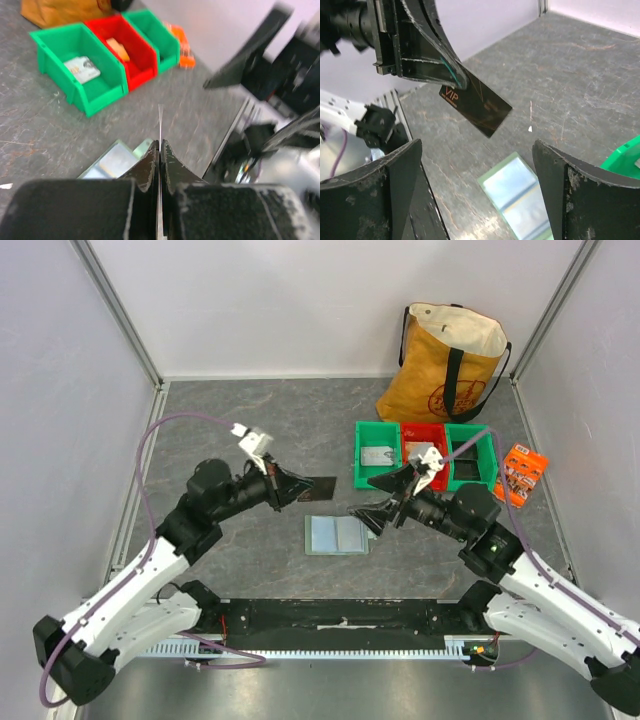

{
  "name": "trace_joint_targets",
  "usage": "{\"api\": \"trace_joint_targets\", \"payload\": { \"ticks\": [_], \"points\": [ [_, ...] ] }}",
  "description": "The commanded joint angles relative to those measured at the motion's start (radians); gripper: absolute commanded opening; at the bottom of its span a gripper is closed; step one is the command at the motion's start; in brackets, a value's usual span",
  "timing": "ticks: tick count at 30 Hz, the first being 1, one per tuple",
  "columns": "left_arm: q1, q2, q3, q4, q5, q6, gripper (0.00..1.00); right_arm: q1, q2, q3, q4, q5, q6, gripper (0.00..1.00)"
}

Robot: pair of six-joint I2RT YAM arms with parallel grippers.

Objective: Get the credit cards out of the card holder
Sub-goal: Place the credit card in the storage box.

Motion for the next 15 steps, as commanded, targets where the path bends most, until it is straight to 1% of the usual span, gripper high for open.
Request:
{"api": "trace_joint_targets", "payload": {
  "ticks": [1, 4, 5, 8, 11, 15],
  "points": [
    [0.001, -0.111, -0.155, 0.411, -0.309, -0.426, 0.02, 0.000, -0.062, -0.155, 0.402, 0.101, 0.225, 0.98],
    [0.001, -0.139, -0.235, 0.558, -0.355, -0.562, 0.02, 0.002, -0.024, -0.218, 0.559, 0.095, 0.350, 0.98],
    [-0.005, -0.139, -0.249, 0.582, -0.370, -0.601, 0.02, 0.002, 0.002, -0.233, 0.602, 0.095, 0.396, 0.98],
    [-0.031, -0.136, -0.281, 0.661, -0.421, -0.709, 0.02, 0.005, 0.094, -0.287, 0.825, 0.098, 0.560, 0.98],
    [-0.097, -0.119, -0.295, 0.720, -0.513, -0.746, 0.02, 0.027, 0.192, -0.322, 1.037, 0.139, 0.661, 0.98],
    [-0.192, -0.081, -0.301, 0.799, -0.611, -0.746, 0.02, 0.075, 0.280, -0.327, 1.162, 0.221, 0.680, 0.98]
  ]
}}
